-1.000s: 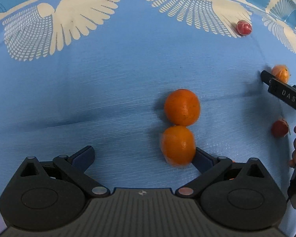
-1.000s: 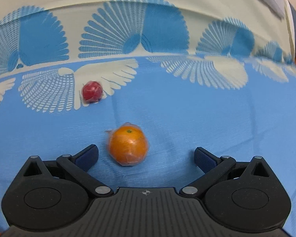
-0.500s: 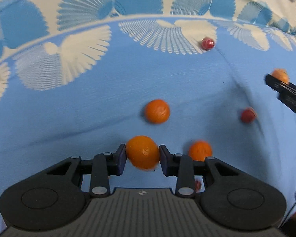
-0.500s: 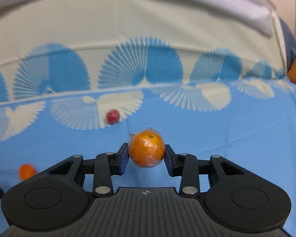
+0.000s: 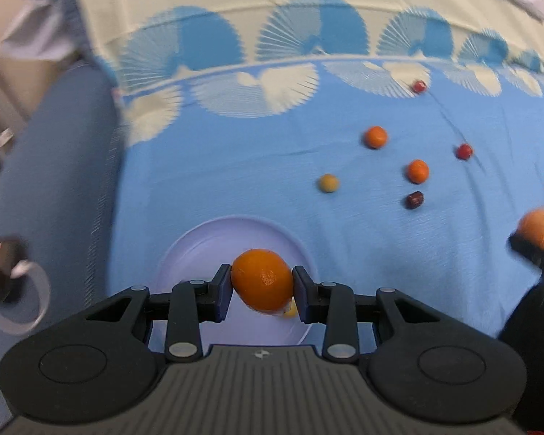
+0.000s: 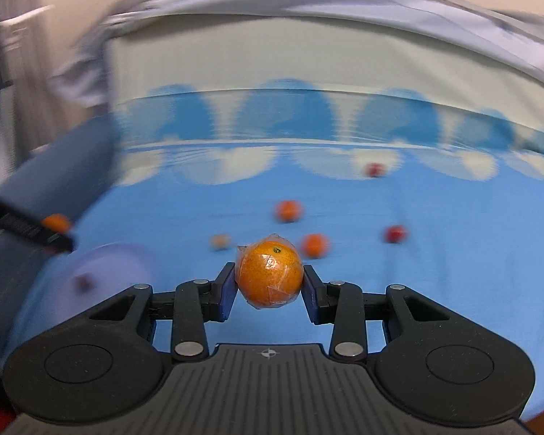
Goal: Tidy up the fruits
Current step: 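Carry both oranges over the plate and open both grippers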
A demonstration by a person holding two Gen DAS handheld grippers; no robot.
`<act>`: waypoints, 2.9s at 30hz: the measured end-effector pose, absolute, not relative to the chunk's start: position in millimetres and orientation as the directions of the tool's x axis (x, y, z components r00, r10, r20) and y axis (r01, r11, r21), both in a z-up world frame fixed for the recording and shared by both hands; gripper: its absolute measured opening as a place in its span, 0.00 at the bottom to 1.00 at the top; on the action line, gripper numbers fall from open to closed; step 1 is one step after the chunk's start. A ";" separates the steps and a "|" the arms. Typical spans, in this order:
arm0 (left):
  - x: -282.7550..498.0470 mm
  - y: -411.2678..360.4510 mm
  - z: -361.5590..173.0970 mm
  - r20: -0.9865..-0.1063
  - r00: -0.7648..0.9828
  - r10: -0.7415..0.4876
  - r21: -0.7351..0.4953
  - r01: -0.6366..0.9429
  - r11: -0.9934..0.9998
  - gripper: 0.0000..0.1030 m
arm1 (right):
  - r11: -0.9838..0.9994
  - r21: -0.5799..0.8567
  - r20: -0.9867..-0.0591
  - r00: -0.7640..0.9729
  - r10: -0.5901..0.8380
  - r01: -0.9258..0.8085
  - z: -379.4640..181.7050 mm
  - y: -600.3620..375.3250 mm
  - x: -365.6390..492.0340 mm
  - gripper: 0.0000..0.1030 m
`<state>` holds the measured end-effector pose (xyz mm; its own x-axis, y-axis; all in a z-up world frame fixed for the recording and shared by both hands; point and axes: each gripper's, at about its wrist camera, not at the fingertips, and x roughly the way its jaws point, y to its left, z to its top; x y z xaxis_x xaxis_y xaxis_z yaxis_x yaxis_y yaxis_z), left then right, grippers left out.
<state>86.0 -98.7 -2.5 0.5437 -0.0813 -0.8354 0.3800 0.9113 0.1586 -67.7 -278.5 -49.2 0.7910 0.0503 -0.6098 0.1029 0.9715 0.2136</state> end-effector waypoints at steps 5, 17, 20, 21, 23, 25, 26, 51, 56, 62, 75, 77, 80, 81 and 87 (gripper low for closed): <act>38.0 -49.8 21.0 -0.790 0.609 -0.071 0.165 0.324 0.932 0.38 | 0.972 0.233 -0.583 0.795 0.171 -0.038 -20.5 -221.8 -91.2 0.39; -23.7 10.5 25.6 -0.768 0.623 -0.144 0.042 0.274 0.961 0.38 | 0.975 0.150 -0.587 0.778 0.222 -0.164 7.1 -151.3 -132.0 0.39; -30.3 13.9 24.0 -0.764 0.624 -0.164 0.023 0.280 0.960 0.38 | 0.976 0.133 -0.592 0.776 0.216 -0.170 8.3 -145.1 -134.7 0.39; -31.3 14.8 24.1 -0.763 0.625 -0.167 0.020 0.280 0.960 0.38 | 0.977 0.126 -0.593 0.776 0.213 -0.172 9.5 -143.4 -135.7 0.39; -33.4 18.2 24.3 -0.759 0.626 -0.177 0.007 0.280 0.960 0.38 | 0.977 0.114 -0.593 0.776 0.212 -0.180 11.0 -140.8 -135.0 0.39; -33.7 21.3 25.0 -0.756 0.630 -0.179 0.002 0.275 0.961 0.38 | 0.977 0.103 -0.594 0.777 0.210 -0.186 12.5 -139.2 -133.7 0.39; -32.5 22.6 25.3 -0.754 0.631 -0.180 -0.001 0.273 0.962 0.38 | 0.977 0.099 -0.595 0.776 0.209 -0.188 13.1 -138.2 -134.3 0.39; -11.9 28.9 12.8 -0.785 0.602 -0.147 -0.006 0.230 0.973 0.38 | 0.974 0.088 -0.635 0.742 0.215 -0.206 2.5 -133.9 -120.6 0.39; 0.0 29.2 6.5 -0.796 0.587 -0.146 -0.009 0.229 0.973 0.38 | 0.975 0.092 -0.657 0.723 0.212 -0.203 -5.6 -130.6 -106.7 0.39; 22.8 25.1 -3.2 -0.806 0.575 -0.142 -0.006 0.232 0.973 0.38 | 0.975 0.107 -0.684 0.697 0.215 -0.195 -19.9 -128.0 -82.1 0.39; 99.2 3.8 -59.6 -0.875 0.476 -0.091 0.039 0.257 0.966 0.38 | 0.965 0.150 -0.761 0.597 0.252 -0.215 -76.6 -109.3 -4.9 0.39; 111.6 0.8 -68.9 -0.883 0.463 -0.082 0.047 0.260 0.964 0.38 | 0.963 0.156 -0.774 0.579 0.257 -0.219 -86.3 -108.3 5.9 0.39; 129.2 -3.3 -82.4 -0.892 0.445 -0.071 0.056 0.266 0.962 0.38 | 0.961 0.170 -0.789 0.553 0.266 -0.219 -100.2 -106.7 21.3 0.39; 134.3 -4.9 -86.7 -0.895 0.441 -0.065 0.061 0.267 0.962 0.38 | 0.960 0.173 -0.793 0.548 0.267 -0.218 -103.6 -106.2 25.1 0.39; 157.2 -13.6 -107.7 -0.910 0.413 -0.044 0.080 0.278 0.957 0.38 | 0.963 0.184 -0.811 0.523 0.263 -0.198 -123.5 -105.7 43.3 0.39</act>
<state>157.2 -13.6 -107.7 0.4129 -0.0442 -0.9097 0.2778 0.9573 0.0796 43.3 -105.7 -123.5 0.5234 0.2626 -0.8106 -0.1981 0.9628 0.1840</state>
